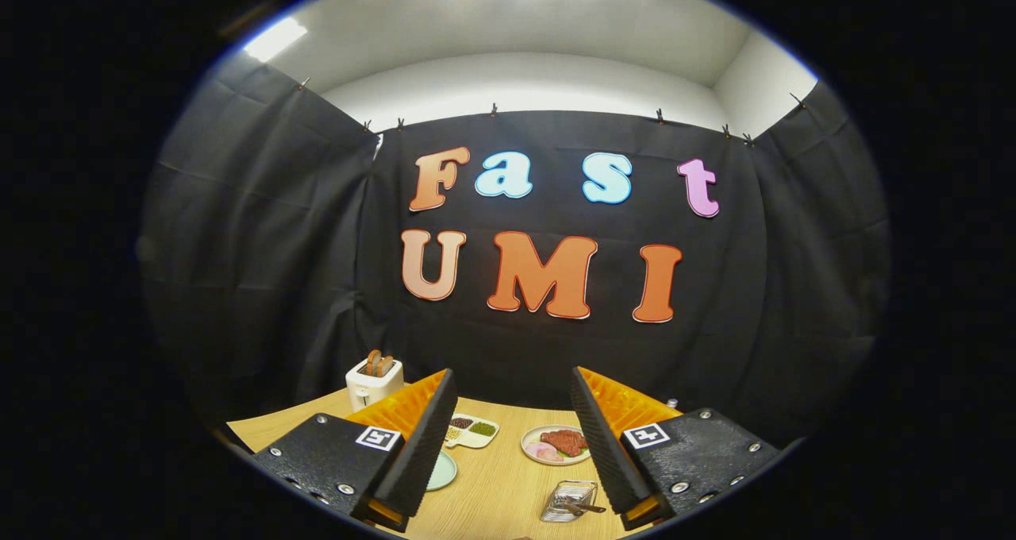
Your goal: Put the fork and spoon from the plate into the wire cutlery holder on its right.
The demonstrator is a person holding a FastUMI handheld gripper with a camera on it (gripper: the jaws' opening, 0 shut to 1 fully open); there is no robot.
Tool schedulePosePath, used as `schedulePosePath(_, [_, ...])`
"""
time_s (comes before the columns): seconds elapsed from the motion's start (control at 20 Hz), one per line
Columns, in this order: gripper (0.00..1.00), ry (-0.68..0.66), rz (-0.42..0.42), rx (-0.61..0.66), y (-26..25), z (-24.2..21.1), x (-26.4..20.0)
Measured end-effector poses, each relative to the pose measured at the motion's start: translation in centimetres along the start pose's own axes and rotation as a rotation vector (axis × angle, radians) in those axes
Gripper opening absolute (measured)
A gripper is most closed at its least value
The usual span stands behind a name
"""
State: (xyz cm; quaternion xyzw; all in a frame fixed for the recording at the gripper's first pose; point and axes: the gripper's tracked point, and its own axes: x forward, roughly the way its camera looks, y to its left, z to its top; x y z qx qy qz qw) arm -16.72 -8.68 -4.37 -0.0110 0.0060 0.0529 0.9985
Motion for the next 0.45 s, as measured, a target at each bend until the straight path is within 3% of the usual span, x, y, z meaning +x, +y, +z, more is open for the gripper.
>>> schedulePosePath(0.45, [0.87,0.024,0.037,-0.028,1.6,0.1,0.3])
